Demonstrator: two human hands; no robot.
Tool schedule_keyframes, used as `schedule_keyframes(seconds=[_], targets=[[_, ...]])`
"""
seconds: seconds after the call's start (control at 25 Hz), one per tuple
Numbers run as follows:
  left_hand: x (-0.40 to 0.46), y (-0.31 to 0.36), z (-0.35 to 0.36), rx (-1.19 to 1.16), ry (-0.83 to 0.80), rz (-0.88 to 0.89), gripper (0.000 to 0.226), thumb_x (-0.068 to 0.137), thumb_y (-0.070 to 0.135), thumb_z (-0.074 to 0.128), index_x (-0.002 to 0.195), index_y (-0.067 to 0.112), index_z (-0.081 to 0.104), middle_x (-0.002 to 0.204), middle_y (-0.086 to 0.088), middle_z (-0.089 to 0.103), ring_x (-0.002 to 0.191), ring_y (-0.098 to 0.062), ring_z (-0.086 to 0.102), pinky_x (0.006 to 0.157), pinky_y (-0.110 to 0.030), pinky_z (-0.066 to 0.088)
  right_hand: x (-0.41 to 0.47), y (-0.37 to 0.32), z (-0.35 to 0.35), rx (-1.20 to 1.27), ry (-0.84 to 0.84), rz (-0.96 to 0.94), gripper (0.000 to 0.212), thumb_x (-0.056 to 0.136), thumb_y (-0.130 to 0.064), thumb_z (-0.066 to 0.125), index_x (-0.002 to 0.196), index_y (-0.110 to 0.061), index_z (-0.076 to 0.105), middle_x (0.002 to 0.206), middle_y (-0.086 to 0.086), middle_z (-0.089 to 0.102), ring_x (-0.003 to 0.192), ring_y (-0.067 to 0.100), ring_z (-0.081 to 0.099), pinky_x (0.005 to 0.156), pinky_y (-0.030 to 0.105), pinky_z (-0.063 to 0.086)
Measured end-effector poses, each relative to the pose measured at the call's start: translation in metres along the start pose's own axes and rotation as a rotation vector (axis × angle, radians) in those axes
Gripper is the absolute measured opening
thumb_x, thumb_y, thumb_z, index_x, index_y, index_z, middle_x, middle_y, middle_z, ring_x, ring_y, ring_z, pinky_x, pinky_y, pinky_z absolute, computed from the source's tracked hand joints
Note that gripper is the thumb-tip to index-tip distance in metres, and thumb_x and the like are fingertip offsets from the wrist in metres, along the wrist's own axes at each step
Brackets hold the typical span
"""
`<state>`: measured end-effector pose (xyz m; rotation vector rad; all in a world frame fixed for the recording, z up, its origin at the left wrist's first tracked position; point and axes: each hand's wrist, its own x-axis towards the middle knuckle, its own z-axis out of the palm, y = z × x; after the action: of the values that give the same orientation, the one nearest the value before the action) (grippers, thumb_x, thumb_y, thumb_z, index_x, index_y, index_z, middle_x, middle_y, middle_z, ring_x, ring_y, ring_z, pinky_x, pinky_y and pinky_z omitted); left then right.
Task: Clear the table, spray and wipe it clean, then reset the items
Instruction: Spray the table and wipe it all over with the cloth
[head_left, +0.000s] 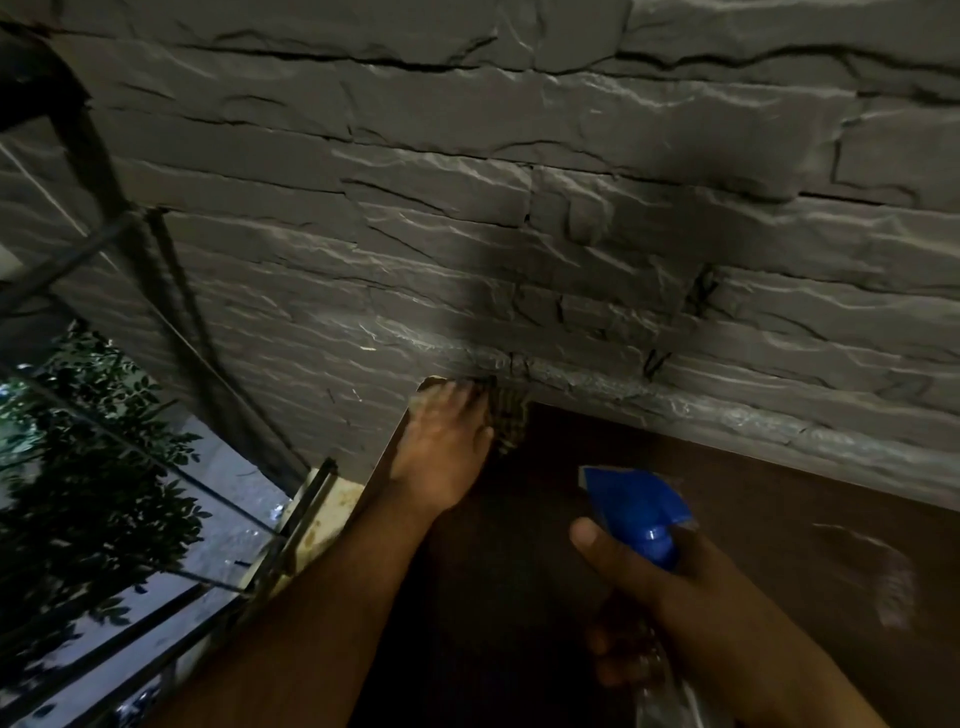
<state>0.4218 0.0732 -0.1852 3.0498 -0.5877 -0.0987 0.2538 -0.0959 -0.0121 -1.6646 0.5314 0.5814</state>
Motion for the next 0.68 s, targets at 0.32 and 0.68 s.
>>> schedule_keyframes(seconds=[0.32, 0.68], targets=[[-0.015, 0.031, -0.009, -0.005, -0.105, 0.423, 0.056, 0.102, 0.045, 0.026, 0.152, 0.023, 0.018, 0.162, 0.0, 0.004, 0.149, -0.016, -0.004, 0.121, -0.04, 0.003, -0.003, 0.008, -0.001, -0.036, 0.054, 0.016, 0.048, 0.053, -0.055, 0.064, 0.089, -0.024, 0.054, 0.077, 0.023, 0.071, 0.052, 0.02, 0.067, 0.05, 0.029, 0.058], [-0.035, 0.069, 0.0, -0.088, -0.063, 0.425, 0.062, 0.096, 0.051, 0.017, 0.152, 0.026, 0.018, 0.162, 0.001, 0.008, 0.149, -0.019, -0.001, 0.121, -0.043, 0.005, -0.006, 0.021, 0.001, -0.038, 0.077, 0.03, 0.053, 0.049, -0.054, 0.063, 0.085, -0.016, 0.057, 0.059, 0.007, 0.068, 0.052, 0.018, 0.066, 0.05, 0.027, 0.052]])
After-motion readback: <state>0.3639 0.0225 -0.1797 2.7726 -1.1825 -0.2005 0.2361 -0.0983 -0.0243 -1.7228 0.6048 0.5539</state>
